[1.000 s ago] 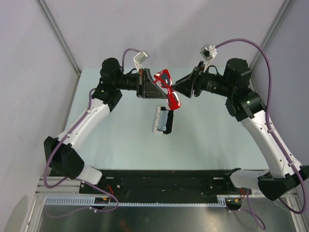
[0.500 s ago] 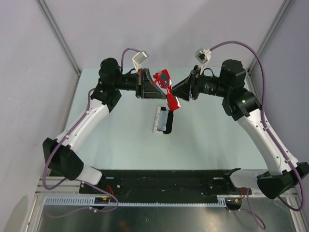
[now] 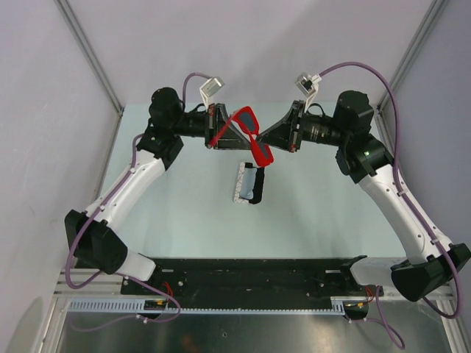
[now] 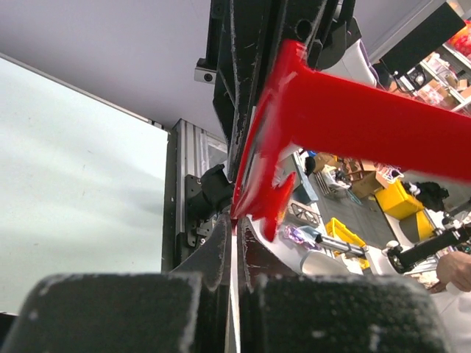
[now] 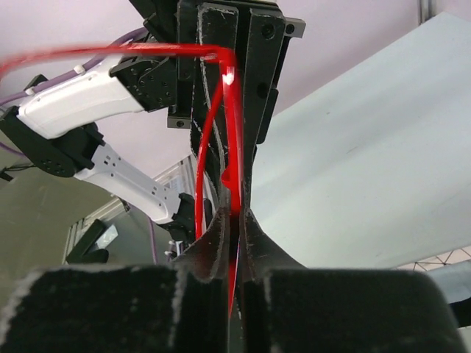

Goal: Organize the sunglasses

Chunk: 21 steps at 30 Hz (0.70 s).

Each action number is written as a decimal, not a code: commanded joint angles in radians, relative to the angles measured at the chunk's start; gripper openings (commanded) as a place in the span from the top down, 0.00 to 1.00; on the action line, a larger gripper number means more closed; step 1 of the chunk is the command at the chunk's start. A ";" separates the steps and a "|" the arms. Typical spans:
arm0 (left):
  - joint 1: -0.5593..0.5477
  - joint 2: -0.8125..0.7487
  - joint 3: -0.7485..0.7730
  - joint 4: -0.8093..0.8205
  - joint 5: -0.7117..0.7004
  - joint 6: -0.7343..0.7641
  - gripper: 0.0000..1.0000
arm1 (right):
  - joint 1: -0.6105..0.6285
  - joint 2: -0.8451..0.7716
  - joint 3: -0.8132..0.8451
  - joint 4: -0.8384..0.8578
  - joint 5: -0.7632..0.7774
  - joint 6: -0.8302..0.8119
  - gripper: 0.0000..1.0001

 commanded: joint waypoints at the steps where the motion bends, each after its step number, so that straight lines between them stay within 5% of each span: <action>1: -0.004 -0.033 0.057 0.032 0.036 0.008 1.00 | -0.001 0.007 -0.004 0.039 -0.009 0.004 1.00; 6: 0.002 -0.030 0.079 0.032 0.032 -0.001 0.97 | -0.001 -0.003 -0.014 0.054 -0.001 0.008 1.00; 8: 0.011 -0.028 0.083 0.032 0.030 -0.009 0.74 | -0.001 -0.016 -0.017 0.058 0.013 0.005 1.00; 10: 0.023 -0.033 0.082 0.032 0.023 -0.010 0.69 | -0.003 -0.022 -0.022 0.066 0.034 0.007 1.00; 11: 0.029 -0.036 0.080 0.032 0.020 -0.010 0.55 | -0.003 -0.029 -0.023 0.069 0.040 0.007 1.00; 17: 0.153 -0.071 0.051 0.032 -0.048 -0.012 0.13 | -0.006 -0.051 -0.034 0.046 0.054 -0.044 1.00; 21: 0.235 -0.120 0.040 0.032 -0.144 0.001 0.00 | -0.006 -0.066 -0.043 0.040 0.049 -0.061 1.00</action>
